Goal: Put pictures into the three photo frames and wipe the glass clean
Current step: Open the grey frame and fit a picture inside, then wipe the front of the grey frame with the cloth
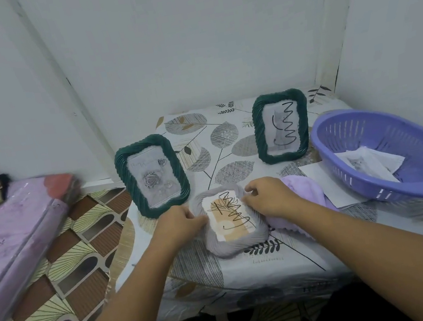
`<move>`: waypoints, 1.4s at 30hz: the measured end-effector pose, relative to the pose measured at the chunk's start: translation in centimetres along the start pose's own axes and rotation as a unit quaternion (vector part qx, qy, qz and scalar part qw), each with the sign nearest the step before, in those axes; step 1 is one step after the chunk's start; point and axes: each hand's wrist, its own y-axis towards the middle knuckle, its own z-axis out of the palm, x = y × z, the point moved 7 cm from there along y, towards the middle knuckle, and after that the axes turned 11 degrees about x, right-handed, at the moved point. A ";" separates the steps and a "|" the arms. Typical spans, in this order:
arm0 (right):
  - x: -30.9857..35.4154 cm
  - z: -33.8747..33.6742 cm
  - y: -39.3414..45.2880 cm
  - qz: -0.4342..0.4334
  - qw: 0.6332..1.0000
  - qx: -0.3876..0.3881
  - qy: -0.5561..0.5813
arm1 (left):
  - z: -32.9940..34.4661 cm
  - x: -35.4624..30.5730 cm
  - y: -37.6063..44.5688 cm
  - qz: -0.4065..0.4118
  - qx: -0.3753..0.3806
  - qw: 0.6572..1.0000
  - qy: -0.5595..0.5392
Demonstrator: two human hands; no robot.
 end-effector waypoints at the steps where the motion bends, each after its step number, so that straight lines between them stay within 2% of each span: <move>1: 0.0 -0.4 -0.1 -0.007 1.000 -0.012 -0.007 | -0.1 -0.1 0.0 0.004 -0.006 1.000 0.020; 5: -0.2 -2.2 -0.9 -0.032 0.998 -0.050 -0.036 | 0.3 -0.7 0.3 0.053 -0.025 0.998 0.027; 8: -0.9 -3.3 -1.6 -0.026 0.995 -0.038 -0.090 | 0.4 -1.1 0.7 0.087 -0.070 0.992 0.062; 10: -1.7 -3.5 -2.1 -0.003 0.991 -0.001 -0.136 | 0.8 -1.0 0.7 0.100 -0.074 0.990 0.068; 14: -3.4 -2.0 -3.2 0.029 0.965 0.136 -0.221 | 2.0 -0.1 0.4 0.132 -0.078 0.987 0.039; 20: -3.6 -1.4 -3.2 -0.023 0.972 0.146 -0.180 | 2.2 0.4 0.0 0.162 -0.097 0.982 0.023; 24: -3.7 -1.9 -2.6 -0.024 0.976 0.119 -0.179 | 2.4 0.5 -0.4 0.189 -0.122 0.974 0.023; 26: -3.2 -2.8 -2.5 -0.030 0.991 0.075 -0.108 | 2.4 0.6 -0.6 0.197 -0.136 0.971 0.018; 28: -2.5 -4.0 -2.6 -0.049 0.999 0.020 0.009 | 2.5 0.6 -0.6 0.204 -0.145 0.968 0.015; 30: -1.5 -4.6 -2.8 -0.067 0.990 -0.013 0.127 | 2.5 0.8 -0.5 0.209 -0.150 0.966 0.008; 33: -0.5 -4.2 -2.2 -0.065 0.969 -0.048 0.235 | 2.5 0.8 -0.6 0.217 -0.156 0.964 -0.003; 35: 0.1 -3.0 -1.6 -0.055 0.929 -0.048 0.364 | 2.6 0.8 -0.8 0.220 -0.158 0.963 -0.003; 37: 0.8 -1.0 -0.5 -0.051 0.858 -0.006 0.512 | 2.8 0.9 -0.7 0.216 -0.151 0.965 0.006; 39: 1.8 0.6 0.7 -0.068 0.841 0.025 0.537 | 3.0 1.0 -0.5 0.212 -0.143 0.967 0.020; 42: 3.0 2.4 1.9 -0.103 0.861 0.052 0.495 | 3.1 1.2 -0.1 0.207 -0.139 0.968 0.033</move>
